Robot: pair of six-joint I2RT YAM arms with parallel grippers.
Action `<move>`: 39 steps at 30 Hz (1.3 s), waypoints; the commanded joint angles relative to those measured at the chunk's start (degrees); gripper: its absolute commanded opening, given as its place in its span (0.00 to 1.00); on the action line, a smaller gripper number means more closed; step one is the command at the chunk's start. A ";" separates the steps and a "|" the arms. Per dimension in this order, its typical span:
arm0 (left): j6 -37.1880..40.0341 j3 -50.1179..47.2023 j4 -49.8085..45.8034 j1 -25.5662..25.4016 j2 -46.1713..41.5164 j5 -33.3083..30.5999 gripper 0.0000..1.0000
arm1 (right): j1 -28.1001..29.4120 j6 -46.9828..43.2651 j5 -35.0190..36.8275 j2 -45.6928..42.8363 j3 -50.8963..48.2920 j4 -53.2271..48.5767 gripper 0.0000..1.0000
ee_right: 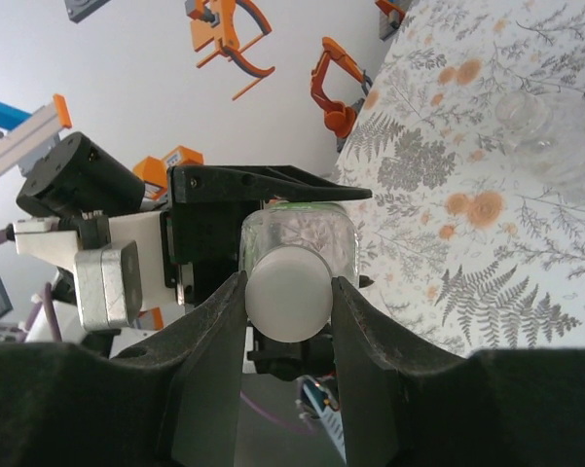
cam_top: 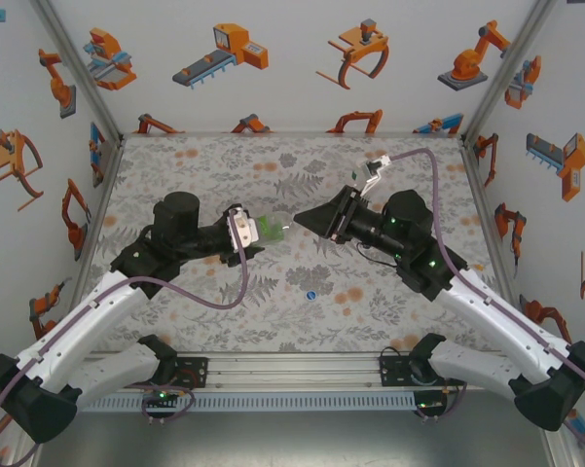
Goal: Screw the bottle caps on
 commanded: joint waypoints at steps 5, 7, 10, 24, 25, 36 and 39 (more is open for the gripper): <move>-0.43 -0.31 3.73 -0.74 -0.22 1.98 0.00 | 0.50 0.40 -2.56 -0.11 3.19 -1.79 0.36; -0.24 -0.23 3.62 -0.70 -0.09 2.49 0.00 | 0.55 -2.03 -2.08 -1.02 4.19 -3.17 0.50; 0.18 0.39 2.18 -0.75 0.37 3.78 0.00 | 0.51 -6.91 -0.27 -2.94 5.22 -5.11 0.64; 1.86 1.11 -0.09 -0.67 0.45 9.90 0.00 | 0.57 -49.82 -9.12 -10.43 3.33 -7.71 0.68; 1.99 1.18 -0.24 -0.68 0.44 10.01 0.00 | 0.59 -53.55 -11.41 -10.74 3.18 -7.85 0.67; 4.05 2.50 -3.84 -0.76 0.69 14.76 0.00 | 0.63 -80.00 -27.76 -8.38 5.57 -13.39 0.61; 4.27 2.64 -4.22 -0.85 0.95 16.74 0.00 | 0.63 -81.28 -28.77 -7.76 6.05 -13.08 0.60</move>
